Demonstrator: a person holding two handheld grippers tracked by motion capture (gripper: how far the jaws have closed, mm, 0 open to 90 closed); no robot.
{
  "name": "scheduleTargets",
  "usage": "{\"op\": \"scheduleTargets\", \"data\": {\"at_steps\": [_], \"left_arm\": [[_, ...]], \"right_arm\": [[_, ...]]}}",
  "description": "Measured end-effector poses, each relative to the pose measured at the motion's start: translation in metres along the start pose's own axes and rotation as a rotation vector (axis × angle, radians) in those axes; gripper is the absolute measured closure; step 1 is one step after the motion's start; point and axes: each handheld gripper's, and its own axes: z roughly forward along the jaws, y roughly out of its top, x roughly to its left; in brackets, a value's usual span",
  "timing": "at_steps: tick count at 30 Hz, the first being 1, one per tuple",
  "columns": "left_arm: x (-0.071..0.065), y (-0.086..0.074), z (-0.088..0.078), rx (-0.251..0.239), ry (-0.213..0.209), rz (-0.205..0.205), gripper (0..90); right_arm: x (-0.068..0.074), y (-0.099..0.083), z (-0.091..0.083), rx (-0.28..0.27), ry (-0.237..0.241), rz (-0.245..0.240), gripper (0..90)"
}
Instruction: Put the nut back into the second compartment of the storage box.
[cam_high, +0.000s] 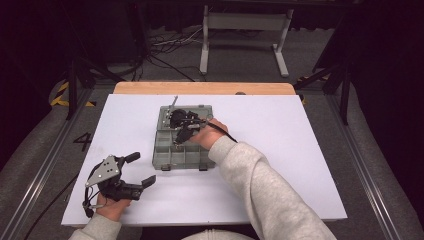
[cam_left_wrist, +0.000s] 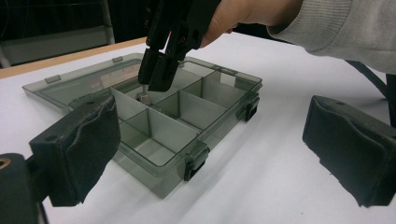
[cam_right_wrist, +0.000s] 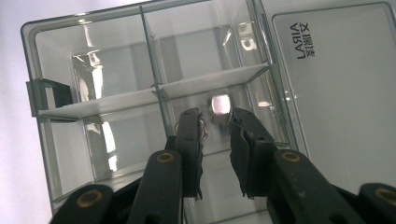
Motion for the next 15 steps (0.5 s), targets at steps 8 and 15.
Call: {"op": "scheduleTargets", "data": {"at_steps": [8,15], "left_arm": [[0.000,0.000,0.000,-0.002,-0.001,-0.001,5.0],[0.001,0.000,0.001,0.002,-0.003,0.003,5.0]], "right_arm": [[0.001,-0.004,-0.009,-0.046,-0.014,0.007,71.1],[0.004,-0.027,-0.044,-0.199,-0.068,0.027,49.9]]}}
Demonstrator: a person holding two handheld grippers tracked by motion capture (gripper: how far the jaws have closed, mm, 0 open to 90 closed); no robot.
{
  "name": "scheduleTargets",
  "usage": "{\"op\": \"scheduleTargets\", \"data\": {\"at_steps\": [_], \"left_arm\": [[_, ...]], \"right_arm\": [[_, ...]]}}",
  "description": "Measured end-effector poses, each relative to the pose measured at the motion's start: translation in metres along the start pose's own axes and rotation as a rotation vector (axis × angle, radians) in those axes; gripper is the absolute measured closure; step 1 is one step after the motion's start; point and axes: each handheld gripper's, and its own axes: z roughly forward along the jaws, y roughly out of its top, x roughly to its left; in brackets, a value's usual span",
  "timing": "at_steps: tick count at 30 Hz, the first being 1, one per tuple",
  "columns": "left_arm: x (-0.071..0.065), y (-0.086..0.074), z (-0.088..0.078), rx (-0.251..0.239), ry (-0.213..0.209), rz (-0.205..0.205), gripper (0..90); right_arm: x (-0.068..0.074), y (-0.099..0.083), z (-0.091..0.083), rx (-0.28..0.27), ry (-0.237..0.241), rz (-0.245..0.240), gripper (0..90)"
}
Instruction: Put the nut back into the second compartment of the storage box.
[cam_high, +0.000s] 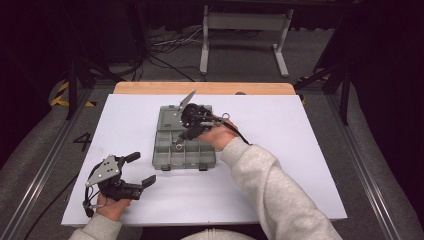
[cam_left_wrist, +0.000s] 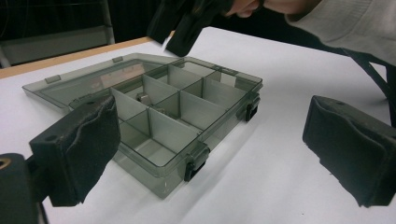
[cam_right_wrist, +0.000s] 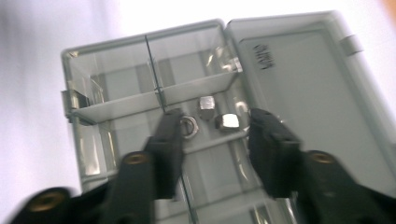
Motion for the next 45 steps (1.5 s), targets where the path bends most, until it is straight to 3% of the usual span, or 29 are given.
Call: {"op": "scheduleTargets", "data": {"at_steps": [6,9,15,19,20,21,23,30,38,45], "left_arm": [[-0.001,0.000,-0.001,0.004,0.000,-0.005,4.7],[-0.002,0.000,-0.001,-0.001,0.003,-0.009,4.7],[-0.003,0.000,0.000,-0.002,-0.002,-0.013,4.5],[-0.003,0.001,-0.001,-0.001,-0.001,-0.004,4.4],[-0.003,0.001,-0.001,-0.005,-0.001,-0.006,4.4],[-0.002,0.001,-0.001,-0.005,0.001,-0.006,4.4],[-0.002,0.001,-0.001,-0.009,0.004,-0.008,4.3],[-0.004,0.002,-0.002,-0.025,-0.013,-0.003,4.2],[-0.005,0.003,-0.003,-0.042,-0.020,-0.005,3.8],[-0.006,0.003,-0.004,-0.054,-0.030,-0.015,3.7]], "right_arm": [[0.010,-0.027,-0.045,-0.150,-0.049,0.045,22.5],[0.015,-0.041,-0.059,-0.191,-0.070,0.058,20.1],[0.028,-0.091,-0.091,-0.350,-0.134,0.114,9.6],[0.036,-0.119,-0.101,-0.418,-0.212,0.150,1.0],[0.036,-0.119,-0.101,-0.418,-0.212,0.150,1.0],[0.041,-0.134,-0.107,-0.451,-0.235,0.156,1.3],[0.042,-0.139,-0.109,-0.463,-0.242,0.163,1.0],[0.052,-0.186,-0.125,-0.590,-0.290,0.182,0.0],[0.057,-0.223,-0.132,-0.665,-0.289,0.200,0.0],[0.065,-0.249,-0.134,-0.720,-0.318,0.205,0.0]]}}
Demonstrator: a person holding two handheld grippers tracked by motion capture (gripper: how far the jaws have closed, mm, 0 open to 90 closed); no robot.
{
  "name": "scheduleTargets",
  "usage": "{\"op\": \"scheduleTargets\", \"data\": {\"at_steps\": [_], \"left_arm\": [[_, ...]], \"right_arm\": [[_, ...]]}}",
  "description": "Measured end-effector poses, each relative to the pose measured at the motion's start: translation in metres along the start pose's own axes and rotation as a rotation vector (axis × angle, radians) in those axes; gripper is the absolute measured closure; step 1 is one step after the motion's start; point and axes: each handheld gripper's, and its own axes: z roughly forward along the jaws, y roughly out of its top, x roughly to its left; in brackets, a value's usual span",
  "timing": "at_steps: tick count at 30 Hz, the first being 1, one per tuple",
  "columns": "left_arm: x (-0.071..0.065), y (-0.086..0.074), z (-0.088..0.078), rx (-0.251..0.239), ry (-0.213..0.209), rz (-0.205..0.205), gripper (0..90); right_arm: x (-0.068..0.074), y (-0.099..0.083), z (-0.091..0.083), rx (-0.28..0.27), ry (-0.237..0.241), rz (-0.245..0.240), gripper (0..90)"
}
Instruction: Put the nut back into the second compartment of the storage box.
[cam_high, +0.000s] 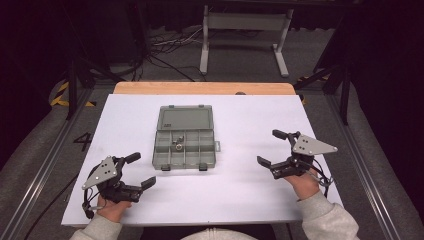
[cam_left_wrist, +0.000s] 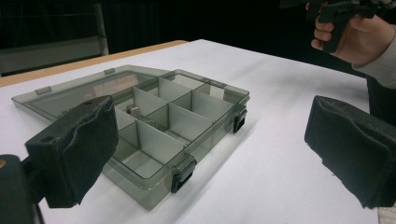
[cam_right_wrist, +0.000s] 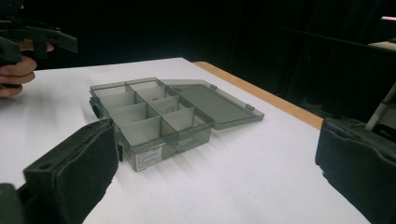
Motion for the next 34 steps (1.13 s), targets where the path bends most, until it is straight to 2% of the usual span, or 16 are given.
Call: {"op": "scheduleTargets", "data": {"at_steps": [4,11,16,20,22,25,30,34], "left_arm": [[0.000,0.000,0.000,-0.007,-0.003,-0.001,3.7],[0.000,0.000,-0.002,-0.025,-0.009,-0.002,3.3],[0.001,-0.002,-0.003,-0.037,-0.016,-0.015,3.2],[0.003,-0.004,-0.003,-0.050,-0.008,-0.035,3.1],[0.002,-0.004,-0.005,-0.063,0.005,-0.030,3.1],[0.003,-0.005,-0.005,-0.065,0.018,-0.017,3.1],[0.003,-0.006,-0.003,-0.057,0.013,-0.023,3.1],[0.003,-0.005,-0.003,-0.050,0.023,0.001,3.0]], "right_arm": [[0.000,-0.011,-0.007,-0.027,-0.008,0.015,0.0],[0.002,-0.028,-0.020,-0.064,-0.051,0.027,0.0],[0.001,-0.043,-0.023,-0.066,-0.061,0.062,0.0],[-0.003,-0.053,-0.023,-0.074,-0.075,0.078,0.0],[-0.005,-0.056,-0.022,-0.064,-0.083,0.081,0.0],[-0.006,-0.059,-0.022,-0.065,-0.099,0.087,0.0],[-0.005,-0.059,-0.021,-0.066,-0.105,0.088,0.0],[-0.004,-0.059,-0.022,-0.069,-0.110,0.084,0.0]]}}
